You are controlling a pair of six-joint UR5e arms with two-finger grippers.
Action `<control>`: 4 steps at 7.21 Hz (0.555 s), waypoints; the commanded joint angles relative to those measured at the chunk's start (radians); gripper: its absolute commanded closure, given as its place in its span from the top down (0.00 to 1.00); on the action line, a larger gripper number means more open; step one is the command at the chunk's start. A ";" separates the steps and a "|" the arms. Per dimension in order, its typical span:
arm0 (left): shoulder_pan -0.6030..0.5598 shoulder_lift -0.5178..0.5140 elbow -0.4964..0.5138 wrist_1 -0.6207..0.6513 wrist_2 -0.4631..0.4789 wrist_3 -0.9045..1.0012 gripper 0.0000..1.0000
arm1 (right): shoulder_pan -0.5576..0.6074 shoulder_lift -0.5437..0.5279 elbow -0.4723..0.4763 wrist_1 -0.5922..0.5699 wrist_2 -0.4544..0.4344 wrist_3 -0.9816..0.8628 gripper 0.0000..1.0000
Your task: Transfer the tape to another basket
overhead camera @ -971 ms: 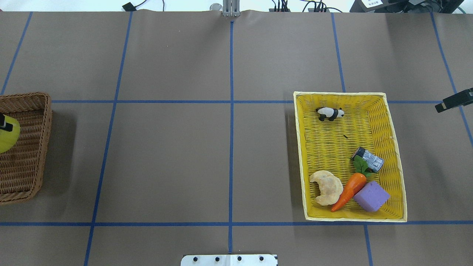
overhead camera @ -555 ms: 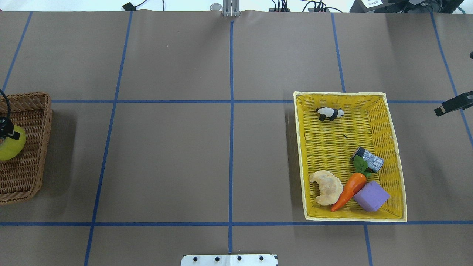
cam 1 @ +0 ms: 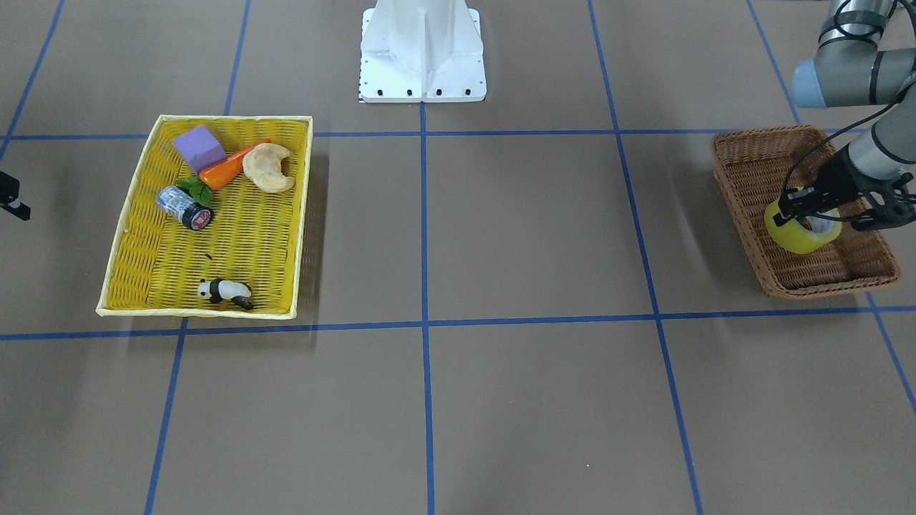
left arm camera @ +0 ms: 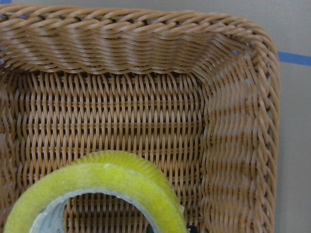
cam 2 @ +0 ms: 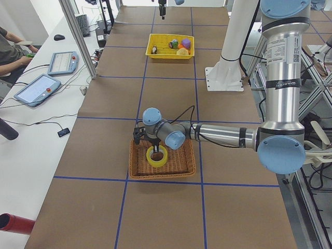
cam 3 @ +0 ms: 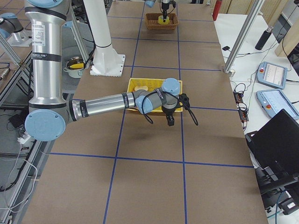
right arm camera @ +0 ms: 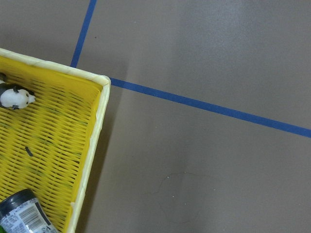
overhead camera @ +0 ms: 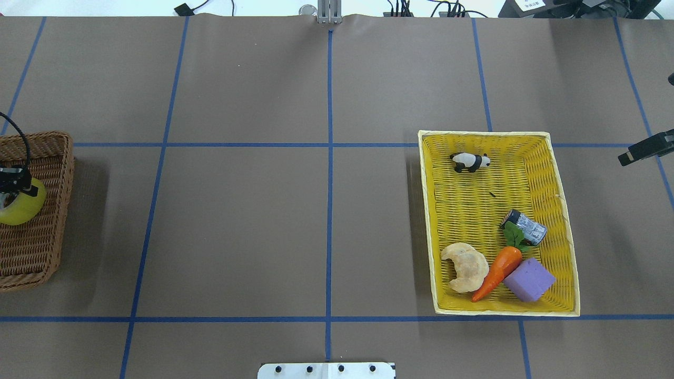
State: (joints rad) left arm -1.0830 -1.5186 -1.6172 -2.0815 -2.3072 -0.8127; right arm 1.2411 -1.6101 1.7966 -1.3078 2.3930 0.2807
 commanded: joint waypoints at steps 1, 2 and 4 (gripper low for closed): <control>0.006 -0.011 0.010 0.035 0.006 0.009 0.09 | 0.000 -0.001 0.001 0.001 0.000 0.002 1.00; 0.017 -0.011 0.010 0.037 0.034 0.059 0.38 | 0.000 0.001 0.003 0.001 0.000 0.003 1.00; 0.018 -0.009 0.005 0.041 0.068 0.102 0.80 | 0.000 0.006 0.007 -0.001 0.002 0.006 1.00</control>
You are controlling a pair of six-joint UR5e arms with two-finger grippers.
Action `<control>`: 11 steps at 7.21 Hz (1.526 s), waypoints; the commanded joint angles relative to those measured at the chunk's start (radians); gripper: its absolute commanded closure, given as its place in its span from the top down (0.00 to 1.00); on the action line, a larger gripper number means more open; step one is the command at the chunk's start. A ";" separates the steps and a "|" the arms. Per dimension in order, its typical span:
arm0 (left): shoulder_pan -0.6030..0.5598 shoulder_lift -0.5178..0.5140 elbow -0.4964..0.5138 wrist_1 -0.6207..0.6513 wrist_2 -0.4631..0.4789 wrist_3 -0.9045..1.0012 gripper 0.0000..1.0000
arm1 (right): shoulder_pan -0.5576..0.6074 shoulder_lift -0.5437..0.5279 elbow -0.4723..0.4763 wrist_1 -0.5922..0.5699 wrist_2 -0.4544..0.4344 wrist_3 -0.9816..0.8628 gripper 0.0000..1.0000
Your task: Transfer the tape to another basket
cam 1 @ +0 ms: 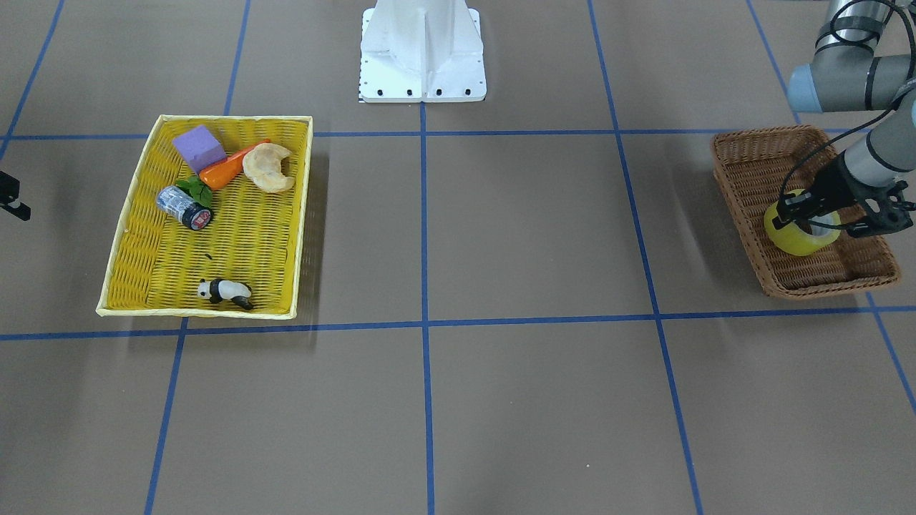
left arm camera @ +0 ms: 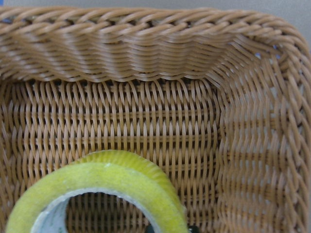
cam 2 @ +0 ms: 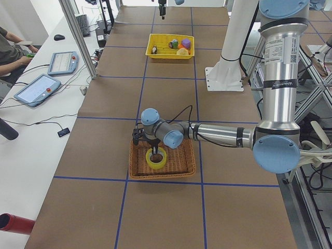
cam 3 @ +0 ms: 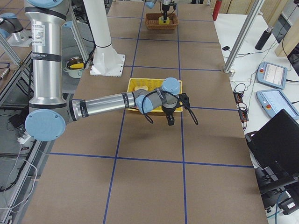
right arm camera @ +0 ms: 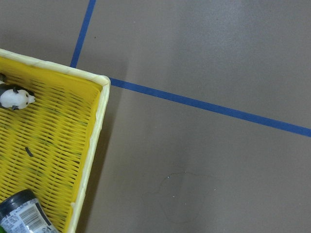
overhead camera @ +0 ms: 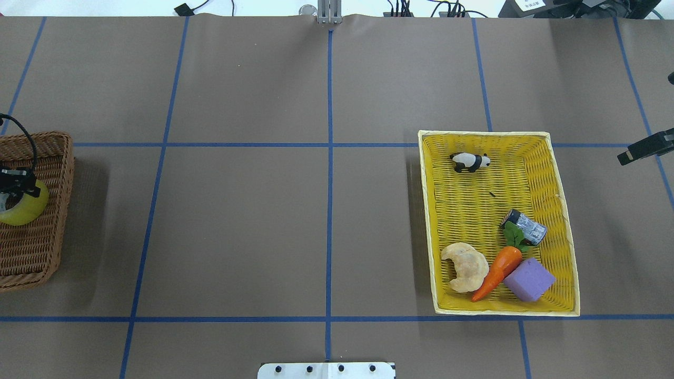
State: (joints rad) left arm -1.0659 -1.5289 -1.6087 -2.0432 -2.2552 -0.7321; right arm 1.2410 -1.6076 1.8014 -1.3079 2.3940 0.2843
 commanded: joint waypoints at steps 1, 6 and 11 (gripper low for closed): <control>-0.009 0.009 -0.046 0.003 0.017 0.049 0.98 | 0.000 0.008 0.007 -0.011 0.002 0.007 1.00; -0.253 0.001 -0.309 0.483 0.002 0.599 0.98 | 0.133 0.000 0.035 -0.138 0.038 -0.121 1.00; -0.371 0.050 -0.243 0.492 -0.098 0.737 0.98 | 0.265 0.077 0.039 -0.511 -0.111 -0.475 1.00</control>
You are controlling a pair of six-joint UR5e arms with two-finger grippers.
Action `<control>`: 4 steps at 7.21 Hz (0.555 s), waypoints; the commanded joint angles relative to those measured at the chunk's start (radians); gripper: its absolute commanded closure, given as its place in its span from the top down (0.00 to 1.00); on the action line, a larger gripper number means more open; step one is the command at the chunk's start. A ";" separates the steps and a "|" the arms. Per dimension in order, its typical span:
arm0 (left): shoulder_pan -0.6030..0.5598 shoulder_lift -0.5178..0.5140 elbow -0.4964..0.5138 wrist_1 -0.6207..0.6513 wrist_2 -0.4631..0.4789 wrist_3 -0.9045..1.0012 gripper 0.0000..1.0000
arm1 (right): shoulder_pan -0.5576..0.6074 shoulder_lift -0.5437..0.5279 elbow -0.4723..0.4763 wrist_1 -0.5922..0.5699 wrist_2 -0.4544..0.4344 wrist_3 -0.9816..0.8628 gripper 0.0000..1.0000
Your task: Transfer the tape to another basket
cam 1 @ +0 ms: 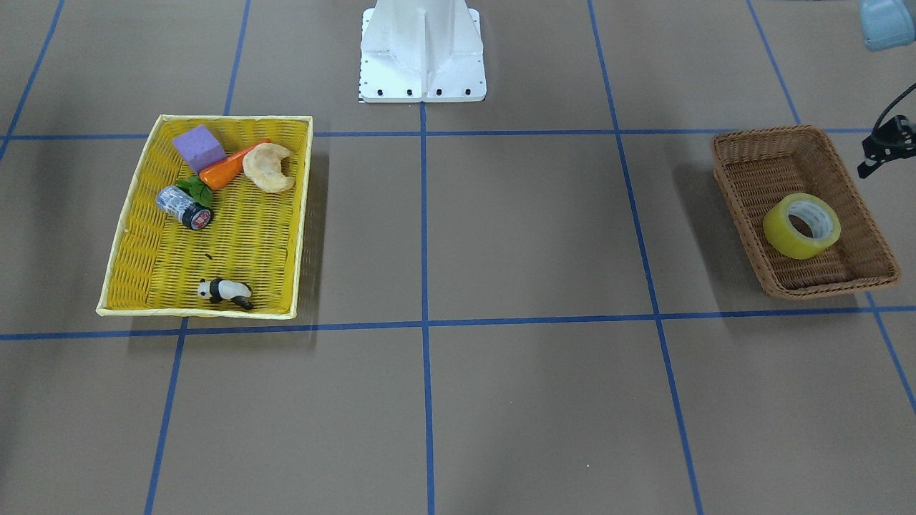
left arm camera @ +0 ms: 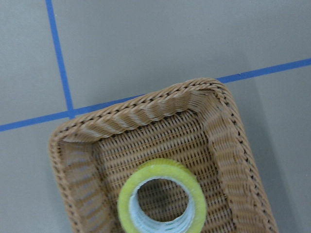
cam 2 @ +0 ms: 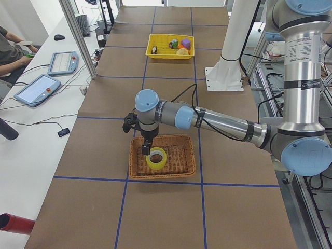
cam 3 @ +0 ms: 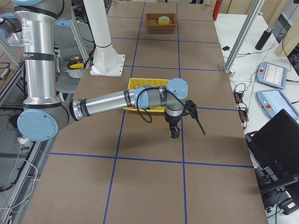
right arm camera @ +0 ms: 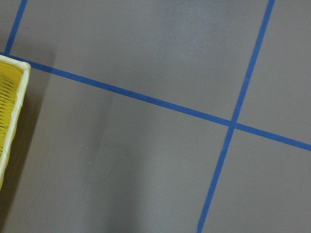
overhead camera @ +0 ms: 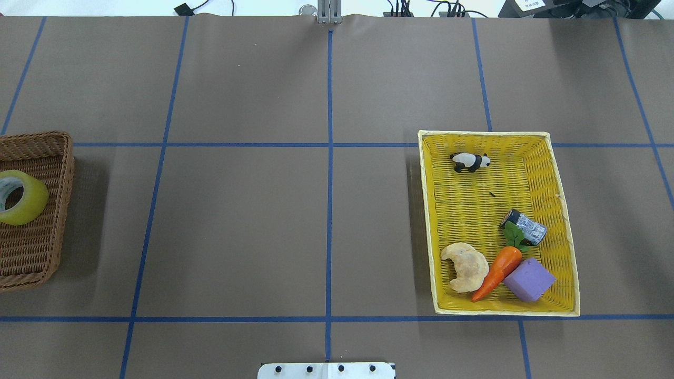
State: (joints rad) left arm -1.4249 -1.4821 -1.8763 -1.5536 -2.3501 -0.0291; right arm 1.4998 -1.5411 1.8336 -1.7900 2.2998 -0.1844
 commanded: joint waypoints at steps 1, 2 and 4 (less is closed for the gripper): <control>-0.019 -0.003 0.054 0.000 -0.005 0.032 0.98 | 0.007 0.013 0.013 -0.034 -0.013 -0.003 1.00; -0.023 -0.015 0.052 0.004 -0.005 0.031 0.98 | 0.007 0.012 0.012 -0.034 -0.010 -0.003 1.00; -0.023 -0.015 0.055 0.006 -0.011 0.025 0.98 | 0.007 0.004 0.013 -0.034 -0.003 -0.003 1.00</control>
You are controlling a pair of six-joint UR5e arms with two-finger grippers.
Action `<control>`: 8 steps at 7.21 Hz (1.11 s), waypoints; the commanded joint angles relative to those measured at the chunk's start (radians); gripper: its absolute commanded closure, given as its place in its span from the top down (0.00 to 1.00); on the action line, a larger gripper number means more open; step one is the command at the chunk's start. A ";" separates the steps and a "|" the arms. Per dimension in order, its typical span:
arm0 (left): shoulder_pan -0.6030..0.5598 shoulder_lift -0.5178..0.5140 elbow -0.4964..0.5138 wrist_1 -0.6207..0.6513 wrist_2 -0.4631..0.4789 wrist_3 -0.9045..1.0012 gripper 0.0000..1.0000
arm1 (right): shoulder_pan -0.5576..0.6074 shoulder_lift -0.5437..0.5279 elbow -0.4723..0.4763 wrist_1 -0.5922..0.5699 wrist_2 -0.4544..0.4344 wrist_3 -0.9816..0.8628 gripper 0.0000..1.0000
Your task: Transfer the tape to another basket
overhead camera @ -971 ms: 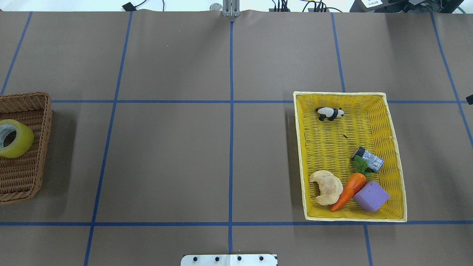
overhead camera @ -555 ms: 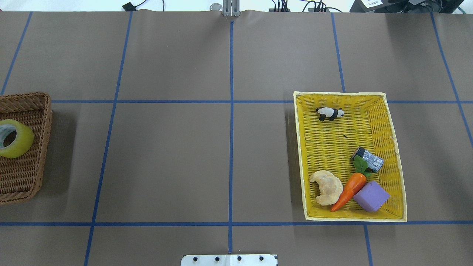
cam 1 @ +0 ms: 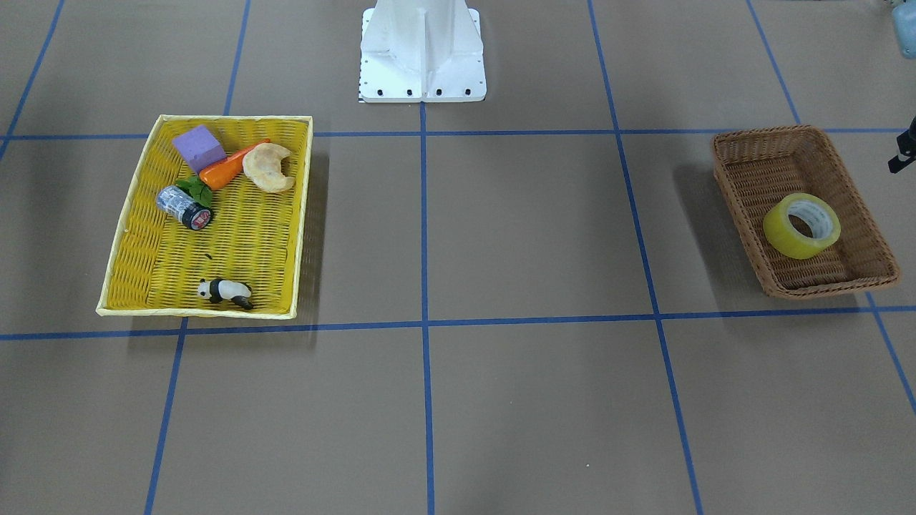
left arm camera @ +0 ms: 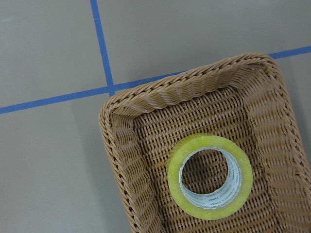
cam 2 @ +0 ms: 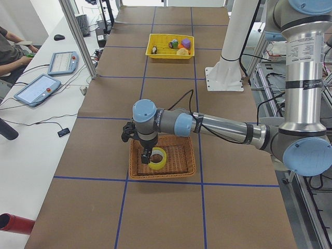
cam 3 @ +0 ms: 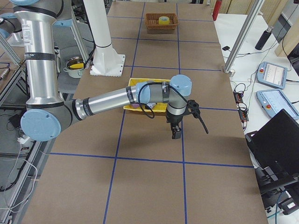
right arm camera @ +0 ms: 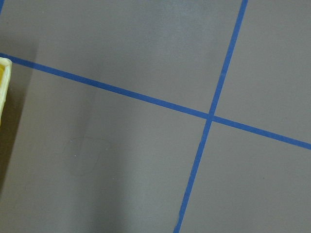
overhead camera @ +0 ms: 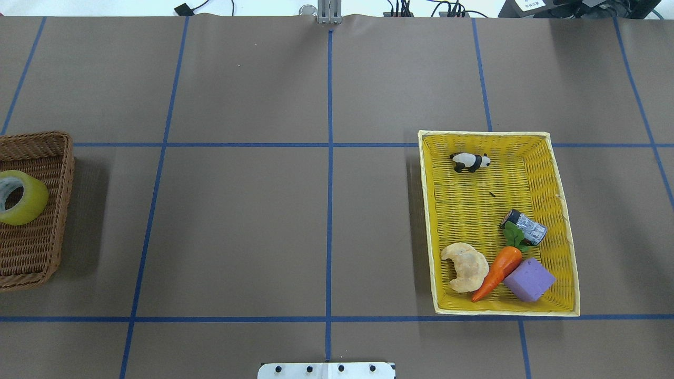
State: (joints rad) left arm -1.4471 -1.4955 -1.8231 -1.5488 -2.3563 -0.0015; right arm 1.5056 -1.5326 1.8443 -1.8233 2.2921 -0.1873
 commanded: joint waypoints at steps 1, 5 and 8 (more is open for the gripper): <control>-0.001 0.001 0.001 -0.001 -0.006 -0.021 0.98 | -0.001 -0.004 0.001 -0.001 0.006 0.000 1.00; -0.001 -0.005 -0.001 -0.008 -0.017 -0.066 0.98 | -0.001 -0.015 0.007 0.001 0.029 0.005 1.00; -0.001 -0.005 0.022 -0.016 -0.015 -0.063 0.98 | -0.001 -0.004 0.010 0.013 0.030 0.008 1.00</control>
State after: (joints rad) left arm -1.4482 -1.4975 -1.8233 -1.5567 -2.3727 -0.0659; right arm 1.5049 -1.5402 1.8505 -1.8144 2.3217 -0.1794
